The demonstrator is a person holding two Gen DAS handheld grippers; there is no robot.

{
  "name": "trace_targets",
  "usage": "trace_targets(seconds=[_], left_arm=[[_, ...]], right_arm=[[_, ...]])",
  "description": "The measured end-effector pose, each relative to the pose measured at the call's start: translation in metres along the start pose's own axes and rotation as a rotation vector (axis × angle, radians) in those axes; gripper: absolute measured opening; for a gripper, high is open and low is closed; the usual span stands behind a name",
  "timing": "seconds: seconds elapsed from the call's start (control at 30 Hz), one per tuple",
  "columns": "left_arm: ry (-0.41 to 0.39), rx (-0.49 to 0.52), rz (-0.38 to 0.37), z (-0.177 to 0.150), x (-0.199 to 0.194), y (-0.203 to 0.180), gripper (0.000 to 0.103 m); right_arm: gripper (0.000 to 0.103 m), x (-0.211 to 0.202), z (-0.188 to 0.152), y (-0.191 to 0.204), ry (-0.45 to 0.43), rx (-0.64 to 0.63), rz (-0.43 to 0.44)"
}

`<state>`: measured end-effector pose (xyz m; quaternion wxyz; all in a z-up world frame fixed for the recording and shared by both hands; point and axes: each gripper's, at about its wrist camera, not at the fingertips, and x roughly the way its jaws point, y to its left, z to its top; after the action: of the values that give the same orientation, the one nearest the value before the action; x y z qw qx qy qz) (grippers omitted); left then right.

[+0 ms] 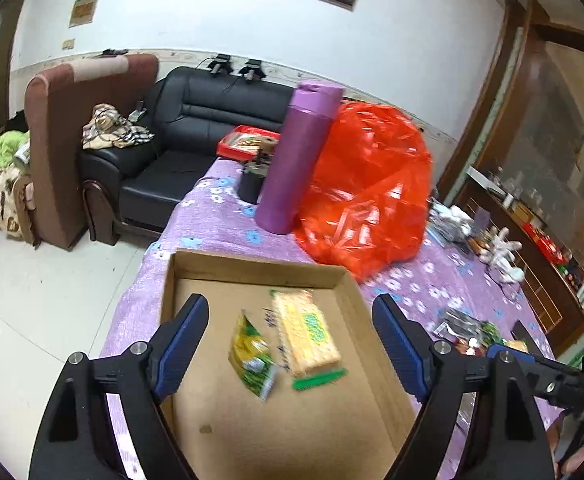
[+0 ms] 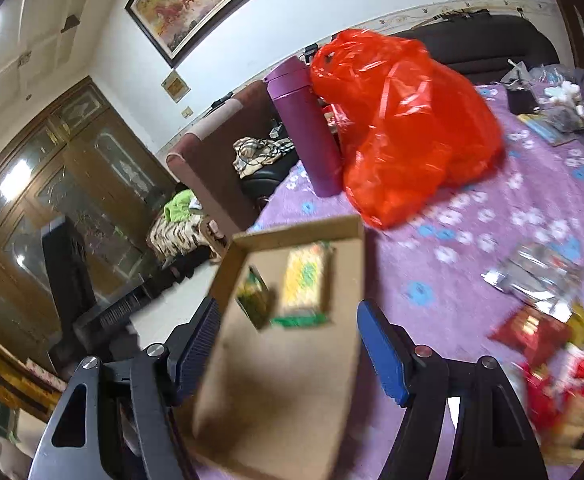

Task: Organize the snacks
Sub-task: 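Move both open tools back to the snack pile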

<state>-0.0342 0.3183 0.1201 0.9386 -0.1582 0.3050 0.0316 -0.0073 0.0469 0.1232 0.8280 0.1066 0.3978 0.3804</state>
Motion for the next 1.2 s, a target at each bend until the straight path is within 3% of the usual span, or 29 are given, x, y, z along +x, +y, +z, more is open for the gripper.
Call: trace_targets(seconds=[0.13,0.3,0.5,0.63,0.7,0.77,0.93,1.1,1.2], left_arm=[[-0.008,0.05,-0.015,-0.013,-0.023,-0.027,0.086],[0.026,0.108,-0.107,-0.044,-0.033,-0.074,0.087],[0.161,0.24,-0.224,-0.082,-0.01,-0.148,0.087],[0.259,0.291,-0.232,-0.102,0.012,-0.183,0.087],[0.285,0.288,-0.236,-0.109,0.016,-0.19,0.087],[0.301,0.292,-0.231,-0.113,0.019,-0.194,0.087],[0.313,0.277,-0.205,-0.109,0.026,-0.189,0.087],[0.365,0.246,-0.201,-0.108,0.042,-0.189,0.087],[0.393,0.246,-0.201,-0.109,0.051,-0.197,0.087]], right_arm=[[0.077,-0.042,-0.025,-0.036,-0.019,-0.006,-0.037],[0.077,-0.085,-0.045,-0.093,-0.053,0.058,-0.102],[0.077,-0.109,-0.046,-0.155,-0.07,0.162,-0.195],[0.077,-0.102,-0.046,-0.19,-0.056,0.211,-0.25],[0.077,-0.093,-0.049,-0.202,-0.025,0.226,-0.236],[0.077,-0.095,-0.052,-0.199,-0.023,0.205,-0.245],[0.08,-0.096,-0.066,-0.18,0.098,0.096,-0.215],[0.085,-0.091,-0.091,-0.146,0.231,-0.096,-0.157],[0.085,-0.09,-0.1,-0.128,0.251,-0.248,-0.212]])
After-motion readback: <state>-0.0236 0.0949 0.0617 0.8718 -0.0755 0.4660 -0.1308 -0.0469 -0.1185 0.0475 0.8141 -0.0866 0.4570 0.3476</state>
